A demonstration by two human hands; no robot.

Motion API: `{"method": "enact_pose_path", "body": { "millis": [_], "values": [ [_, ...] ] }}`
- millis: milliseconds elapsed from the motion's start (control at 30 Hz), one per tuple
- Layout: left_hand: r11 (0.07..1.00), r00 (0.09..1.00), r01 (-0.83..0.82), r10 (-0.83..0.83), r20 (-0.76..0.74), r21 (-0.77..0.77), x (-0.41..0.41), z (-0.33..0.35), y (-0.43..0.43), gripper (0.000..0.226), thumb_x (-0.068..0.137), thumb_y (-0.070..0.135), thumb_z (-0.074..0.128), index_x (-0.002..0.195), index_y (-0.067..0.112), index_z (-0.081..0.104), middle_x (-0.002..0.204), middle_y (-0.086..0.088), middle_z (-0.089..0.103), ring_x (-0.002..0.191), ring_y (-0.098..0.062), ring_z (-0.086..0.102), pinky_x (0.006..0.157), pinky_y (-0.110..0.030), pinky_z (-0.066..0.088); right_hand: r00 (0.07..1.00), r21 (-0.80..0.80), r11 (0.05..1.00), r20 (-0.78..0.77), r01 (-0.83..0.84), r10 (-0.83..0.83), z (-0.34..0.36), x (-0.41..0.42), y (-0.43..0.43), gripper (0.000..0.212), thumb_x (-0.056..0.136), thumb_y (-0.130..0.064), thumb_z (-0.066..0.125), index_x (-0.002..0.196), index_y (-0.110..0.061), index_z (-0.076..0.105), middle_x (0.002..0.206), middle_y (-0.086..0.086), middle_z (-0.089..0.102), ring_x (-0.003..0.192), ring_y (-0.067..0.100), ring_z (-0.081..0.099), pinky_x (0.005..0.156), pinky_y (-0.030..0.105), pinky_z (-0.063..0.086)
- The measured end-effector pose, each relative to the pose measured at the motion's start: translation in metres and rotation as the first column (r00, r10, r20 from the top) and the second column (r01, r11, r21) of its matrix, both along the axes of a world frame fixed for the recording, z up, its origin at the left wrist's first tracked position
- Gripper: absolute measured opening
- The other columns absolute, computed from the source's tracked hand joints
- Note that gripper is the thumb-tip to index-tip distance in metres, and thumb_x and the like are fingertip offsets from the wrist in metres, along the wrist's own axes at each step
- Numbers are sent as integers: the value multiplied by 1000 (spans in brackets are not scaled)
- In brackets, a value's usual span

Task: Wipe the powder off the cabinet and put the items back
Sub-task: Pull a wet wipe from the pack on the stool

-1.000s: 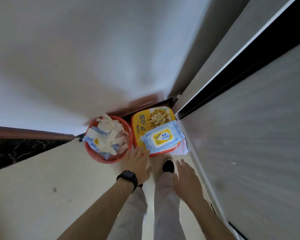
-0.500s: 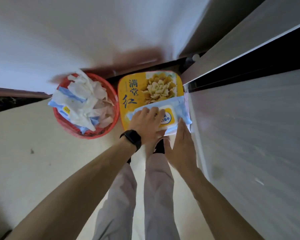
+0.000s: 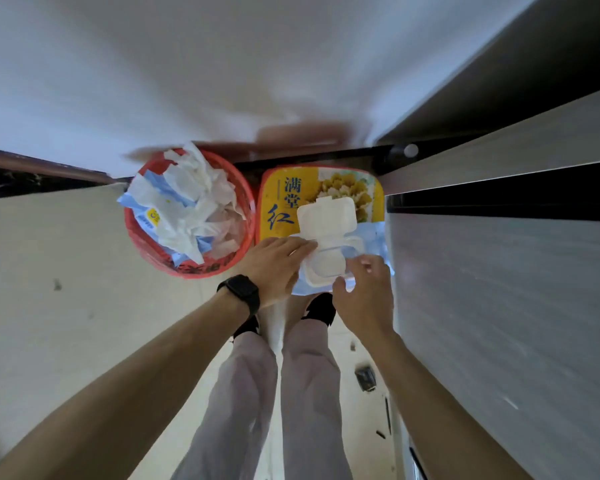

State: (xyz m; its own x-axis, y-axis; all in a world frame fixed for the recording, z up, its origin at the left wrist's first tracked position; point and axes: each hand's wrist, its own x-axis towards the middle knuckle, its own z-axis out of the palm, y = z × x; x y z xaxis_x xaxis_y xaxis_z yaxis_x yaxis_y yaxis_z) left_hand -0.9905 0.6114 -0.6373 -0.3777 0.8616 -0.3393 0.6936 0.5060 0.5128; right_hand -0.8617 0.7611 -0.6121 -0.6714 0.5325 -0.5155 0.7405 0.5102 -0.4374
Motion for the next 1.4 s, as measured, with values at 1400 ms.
{"method": "enact_pose_path", "body": {
  "millis": [1400],
  "values": [
    [938, 958, -277, 285, 11, -206, 38, 0, 13, 52, 94, 45, 55, 141, 28, 40, 155, 1, 33, 146, -22, 24, 117, -48, 19, 772, -37, 785, 158, -618, 616, -8, -31, 31, 3, 96, -8, 52, 99, -7, 52, 100, 7, 54, 79, 21, 56, 60, 26, 35]
  ]
}}
